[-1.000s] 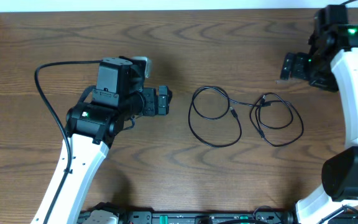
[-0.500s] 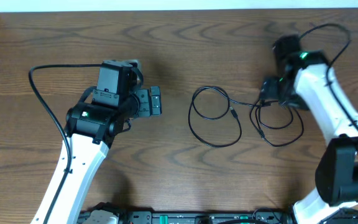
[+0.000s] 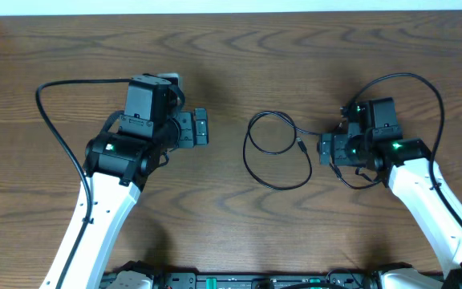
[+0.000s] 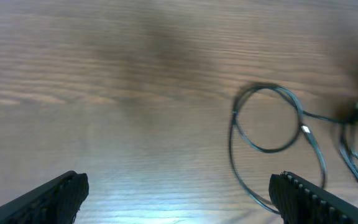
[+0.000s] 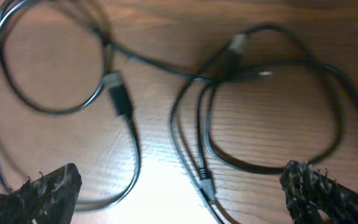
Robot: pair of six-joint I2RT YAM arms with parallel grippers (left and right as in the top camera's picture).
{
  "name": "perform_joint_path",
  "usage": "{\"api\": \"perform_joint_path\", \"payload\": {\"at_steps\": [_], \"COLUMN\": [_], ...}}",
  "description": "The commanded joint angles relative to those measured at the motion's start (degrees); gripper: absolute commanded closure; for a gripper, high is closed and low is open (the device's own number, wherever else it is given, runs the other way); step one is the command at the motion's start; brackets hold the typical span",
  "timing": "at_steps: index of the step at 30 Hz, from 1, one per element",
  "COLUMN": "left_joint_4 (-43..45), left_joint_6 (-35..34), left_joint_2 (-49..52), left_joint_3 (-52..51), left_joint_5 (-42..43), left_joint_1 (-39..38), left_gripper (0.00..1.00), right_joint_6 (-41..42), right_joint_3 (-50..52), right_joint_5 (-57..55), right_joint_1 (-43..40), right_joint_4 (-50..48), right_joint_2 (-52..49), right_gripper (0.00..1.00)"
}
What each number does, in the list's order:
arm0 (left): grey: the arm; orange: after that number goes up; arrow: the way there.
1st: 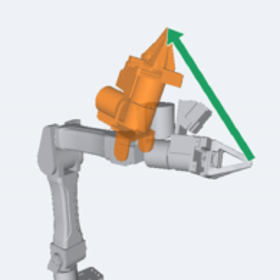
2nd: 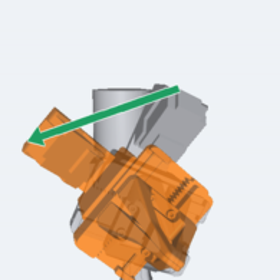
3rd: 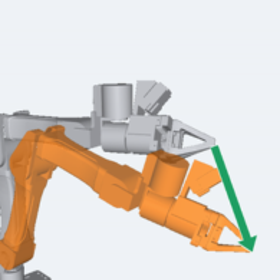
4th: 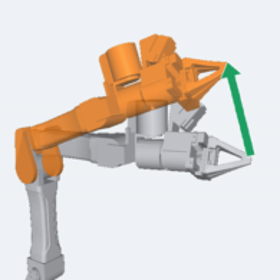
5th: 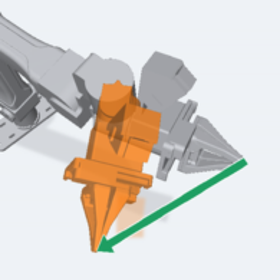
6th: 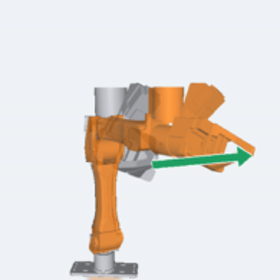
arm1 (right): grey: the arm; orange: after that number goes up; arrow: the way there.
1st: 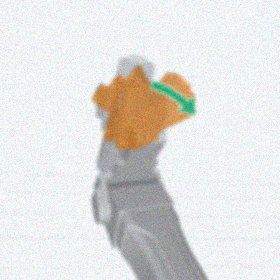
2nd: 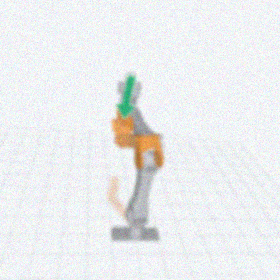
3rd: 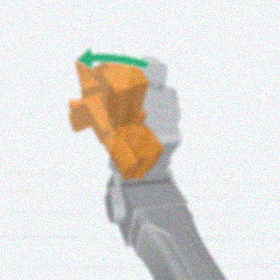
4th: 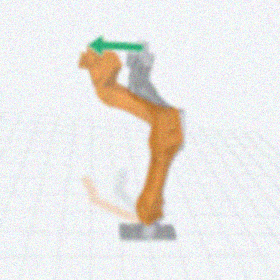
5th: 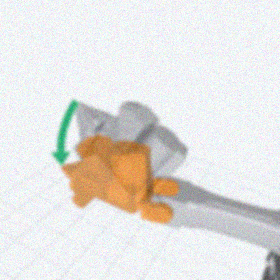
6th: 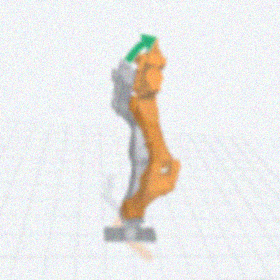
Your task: Untangle cables
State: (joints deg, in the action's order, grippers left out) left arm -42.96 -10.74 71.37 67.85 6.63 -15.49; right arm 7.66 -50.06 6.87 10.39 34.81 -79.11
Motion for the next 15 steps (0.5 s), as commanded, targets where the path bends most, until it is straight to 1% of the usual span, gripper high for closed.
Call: {"api": "perform_joint_path", "payload": {"at_steps": [1,3,7,11,15], "left_joint_4": [0.6,0.7,0.3,-0.4,-0.4], "left_joint_6": [4.8,6.7,8.7,8.8,8.8], "left_joint_2": [0.3,0.3,0.3,0.3,0.3], "left_joint_3": [-0.3,-0.3,-0.3,-0.3,-0.3], "left_joint_5": [7.6,10.5,12.7,12.9,12.9], "left_joint_1": [0.0,0.0,0.0,0.0,0.0], "left_gripper": [0.02,0.02,0.02,0.02,0.02], "right_joint_6": [-9.3,-10.2,-13.1,-11.5,-8.8], "right_joint_3": [0.8,0.8,0.8,0.8,0.8], "right_joint_5": [8.3,10.3,16.4,16.0,13.2], "right_joint_1": [-0.4,-1.0,-2.8,-4.0,-6.3], "right_joint_4": [0.2,0.4,0.8,0.5,1.2], "right_joint_2": [-1.6,-2.8,-5.3,-7.0,-8.7], "right_gripper": [0.01,0.01,0.01,0.01,0.01]}}
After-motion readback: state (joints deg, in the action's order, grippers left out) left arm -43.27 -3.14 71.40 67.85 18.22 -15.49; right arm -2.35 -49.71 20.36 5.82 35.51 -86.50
